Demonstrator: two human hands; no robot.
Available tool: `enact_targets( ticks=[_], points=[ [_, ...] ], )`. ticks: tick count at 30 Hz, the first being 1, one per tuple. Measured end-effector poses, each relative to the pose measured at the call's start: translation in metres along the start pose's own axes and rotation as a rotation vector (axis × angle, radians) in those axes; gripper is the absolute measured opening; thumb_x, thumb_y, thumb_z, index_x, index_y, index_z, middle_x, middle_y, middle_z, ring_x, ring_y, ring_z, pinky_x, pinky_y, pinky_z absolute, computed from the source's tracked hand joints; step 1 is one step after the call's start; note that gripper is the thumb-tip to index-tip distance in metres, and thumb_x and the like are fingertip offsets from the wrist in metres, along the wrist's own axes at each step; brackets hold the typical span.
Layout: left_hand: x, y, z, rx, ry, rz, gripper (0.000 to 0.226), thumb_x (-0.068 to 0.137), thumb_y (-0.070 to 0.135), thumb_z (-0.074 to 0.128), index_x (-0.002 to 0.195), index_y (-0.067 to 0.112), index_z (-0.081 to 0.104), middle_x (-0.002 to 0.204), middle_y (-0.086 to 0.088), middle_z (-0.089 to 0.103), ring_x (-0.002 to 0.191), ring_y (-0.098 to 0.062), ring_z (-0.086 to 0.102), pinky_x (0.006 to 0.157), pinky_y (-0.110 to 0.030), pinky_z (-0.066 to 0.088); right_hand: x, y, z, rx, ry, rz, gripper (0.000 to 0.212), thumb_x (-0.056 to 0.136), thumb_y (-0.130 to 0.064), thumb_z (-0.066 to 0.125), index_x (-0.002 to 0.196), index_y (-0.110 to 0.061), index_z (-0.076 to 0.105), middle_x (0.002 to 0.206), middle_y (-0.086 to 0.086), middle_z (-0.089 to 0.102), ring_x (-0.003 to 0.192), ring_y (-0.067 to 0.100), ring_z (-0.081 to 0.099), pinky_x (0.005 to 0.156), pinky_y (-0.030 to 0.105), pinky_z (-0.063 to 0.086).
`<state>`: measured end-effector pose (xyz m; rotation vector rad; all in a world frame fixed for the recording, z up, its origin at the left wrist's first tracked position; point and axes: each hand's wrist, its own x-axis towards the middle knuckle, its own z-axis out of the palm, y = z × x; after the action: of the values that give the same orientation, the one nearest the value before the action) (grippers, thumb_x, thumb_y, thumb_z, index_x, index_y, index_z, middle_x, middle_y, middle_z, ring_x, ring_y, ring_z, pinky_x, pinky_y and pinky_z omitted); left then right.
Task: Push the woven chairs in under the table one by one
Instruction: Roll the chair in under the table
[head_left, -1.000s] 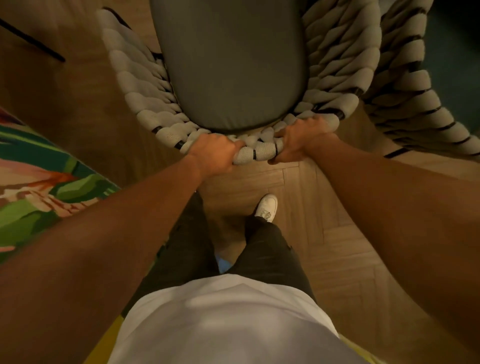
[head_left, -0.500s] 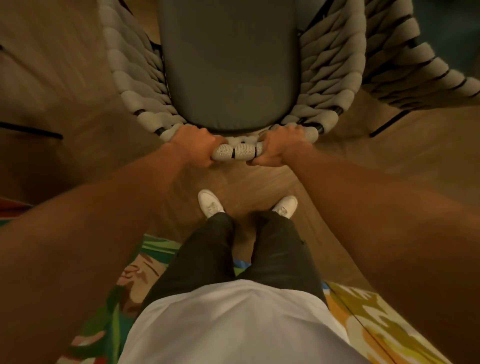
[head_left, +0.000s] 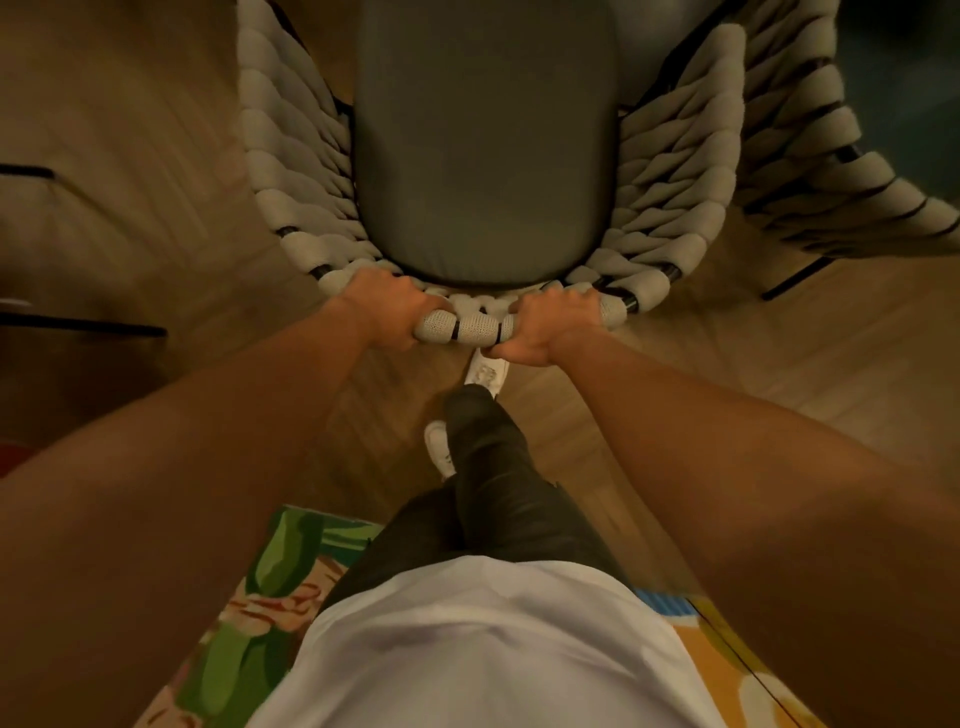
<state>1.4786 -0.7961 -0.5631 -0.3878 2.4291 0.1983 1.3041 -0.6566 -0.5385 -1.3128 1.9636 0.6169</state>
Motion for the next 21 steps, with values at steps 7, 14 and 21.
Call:
enact_targets(
  ticks=[7,14,21],
  points=[
    [0.045,-0.052,-0.031,-0.009,-0.020,0.030,0.058,0.089,0.062,0.054,0.143,0.052,0.035,0.128,0.001,0.060,0.111,-0.025,0.059,0.090,-0.043,0.049,0.044,0.005,-0.048,0.003,-0.009,0.009,0.088,0.072,-0.089,0.050,0.136,-0.030,0.057,0.131,0.010,0.058,0.125,0.035,0.050,0.104,0.059,0.034],
    [0.061,-0.096,-0.048,0.037,0.005,0.083,0.055,0.090,0.062,0.052,0.141,0.054,0.034,0.132,0.005,0.059,0.114,-0.021,0.060,0.090,-0.043,0.047,0.073,-0.007,-0.071,0.039,-0.005,0.036,0.090,0.068,-0.089,0.049,0.134,-0.029,0.058,0.123,0.007,0.062,0.118,0.033,0.055,0.100,0.057,0.039],
    [0.062,-0.106,-0.047,0.036,-0.001,0.192,0.055,0.086,0.057,0.057,0.138,0.049,0.041,0.114,0.007,0.067,0.099,-0.019,0.064,0.078,-0.037,0.052,0.071,-0.013,-0.072,0.053,-0.025,0.076,0.079,0.071,-0.087,0.049,0.132,-0.038,0.058,0.123,0.005,0.062,0.117,0.031,0.056,0.103,0.057,0.035]
  ],
)
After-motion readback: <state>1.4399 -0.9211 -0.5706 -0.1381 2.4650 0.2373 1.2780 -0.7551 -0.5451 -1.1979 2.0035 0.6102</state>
